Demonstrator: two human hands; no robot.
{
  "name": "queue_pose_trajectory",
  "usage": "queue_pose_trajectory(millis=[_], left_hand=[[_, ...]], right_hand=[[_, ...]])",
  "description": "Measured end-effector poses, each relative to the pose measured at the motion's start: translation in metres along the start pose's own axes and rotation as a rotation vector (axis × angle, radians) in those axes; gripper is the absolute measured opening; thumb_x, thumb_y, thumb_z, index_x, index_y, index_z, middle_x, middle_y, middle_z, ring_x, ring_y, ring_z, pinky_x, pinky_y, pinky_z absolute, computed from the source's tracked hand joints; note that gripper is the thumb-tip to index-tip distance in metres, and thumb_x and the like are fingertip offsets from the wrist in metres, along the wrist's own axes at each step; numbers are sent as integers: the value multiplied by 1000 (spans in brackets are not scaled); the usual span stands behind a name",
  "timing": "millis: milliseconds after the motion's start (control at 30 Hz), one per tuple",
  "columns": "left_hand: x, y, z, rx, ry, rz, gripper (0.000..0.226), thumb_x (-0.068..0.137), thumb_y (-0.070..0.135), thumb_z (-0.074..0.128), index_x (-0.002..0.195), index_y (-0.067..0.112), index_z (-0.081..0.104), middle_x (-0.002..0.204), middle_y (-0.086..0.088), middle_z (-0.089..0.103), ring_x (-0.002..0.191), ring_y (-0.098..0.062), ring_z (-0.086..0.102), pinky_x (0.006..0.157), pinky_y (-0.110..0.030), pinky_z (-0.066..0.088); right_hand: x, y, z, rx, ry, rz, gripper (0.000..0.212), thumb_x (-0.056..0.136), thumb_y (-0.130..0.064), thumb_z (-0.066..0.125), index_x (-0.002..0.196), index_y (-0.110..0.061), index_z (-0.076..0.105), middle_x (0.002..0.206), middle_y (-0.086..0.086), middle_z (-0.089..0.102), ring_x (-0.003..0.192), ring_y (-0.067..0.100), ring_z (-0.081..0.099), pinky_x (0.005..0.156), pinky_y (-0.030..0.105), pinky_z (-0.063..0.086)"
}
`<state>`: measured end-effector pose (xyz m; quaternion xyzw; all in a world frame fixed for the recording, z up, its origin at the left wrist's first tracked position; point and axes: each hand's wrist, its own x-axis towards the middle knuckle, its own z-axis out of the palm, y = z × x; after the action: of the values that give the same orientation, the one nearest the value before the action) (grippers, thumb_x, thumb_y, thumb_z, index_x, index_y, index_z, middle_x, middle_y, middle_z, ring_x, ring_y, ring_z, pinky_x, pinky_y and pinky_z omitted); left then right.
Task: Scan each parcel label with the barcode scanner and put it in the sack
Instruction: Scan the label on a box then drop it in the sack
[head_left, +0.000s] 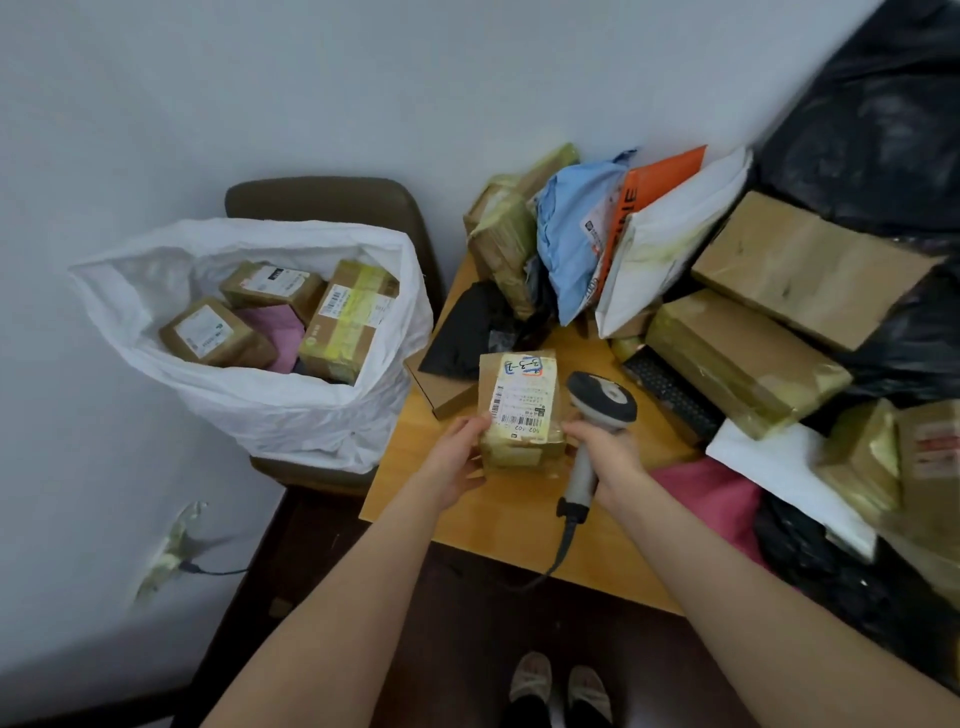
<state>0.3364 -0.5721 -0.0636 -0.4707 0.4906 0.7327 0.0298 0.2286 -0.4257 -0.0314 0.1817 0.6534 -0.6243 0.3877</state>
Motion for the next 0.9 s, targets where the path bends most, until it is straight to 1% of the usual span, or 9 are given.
queue_pose_trajectory(millis=[33,167,267,333,400,500,633,800,900], left_hand=[[-4,8,1,11,-41,12,30,91,36,61,118,24,54,118,-9,64,108,-28,61,93,-46,45],[-19,39,10,38,-155,55,48,86,28,69,128,19,48,119,-11,65,110,-29,62,96,-45,49],[-30,60,25,25,-149,151,54,84,19,71,131,10,47,117,-10,66,105,-25,65,96,-41,50],[-35,73,35,-16,-138,228,55,83,11,71,132,8,47,121,-12,65,102,-24,66,92,-39,53],[-37,84,42,-58,-129,288,56,83,6,71,132,8,45,124,-13,63,102,-24,66,86,-36,55],[-35,91,48,-62,-118,339,66,79,7,74,137,10,42,124,-11,62,109,-26,64,94,-42,52],[-33,94,56,-65,-132,363,82,70,13,81,140,12,39,131,-9,56,115,-27,59,100,-48,48],[-28,95,63,-53,-127,386,74,78,7,75,141,10,38,126,-7,56,117,-28,57,100,-49,47],[-26,95,64,-36,-126,384,75,77,8,76,142,12,38,130,-9,54,117,-28,57,101,-50,47]], right_hand=[[-4,-8,-3,27,7,-33,20,81,-5,73,96,-6,61,87,11,65,74,23,61,73,38,54],[-26,-37,-17,94,27,-151,25,80,-3,74,103,-3,63,94,15,67,76,25,63,77,42,55],[-46,-52,-28,162,42,-200,30,83,-7,73,110,-6,61,96,9,65,81,21,62,75,38,54],[-61,-56,-36,188,86,-250,30,84,-13,74,111,-8,62,95,6,66,83,21,63,67,34,53],[-80,-56,-44,170,93,-286,22,85,-18,73,103,-8,64,82,8,69,67,19,65,57,30,50],[-114,-47,-51,105,36,-281,15,86,-18,71,87,-6,63,57,8,61,45,16,53,48,27,44],[-144,-33,-49,75,-18,-278,11,86,-12,70,88,-2,66,53,10,56,41,16,48,45,27,39],[-156,-23,-47,61,-7,-290,12,86,-11,70,86,0,67,53,10,58,41,17,48,45,27,39],[-158,-20,-49,49,3,-289,14,85,-10,69,91,2,68,52,9,56,40,16,46,44,26,38]])
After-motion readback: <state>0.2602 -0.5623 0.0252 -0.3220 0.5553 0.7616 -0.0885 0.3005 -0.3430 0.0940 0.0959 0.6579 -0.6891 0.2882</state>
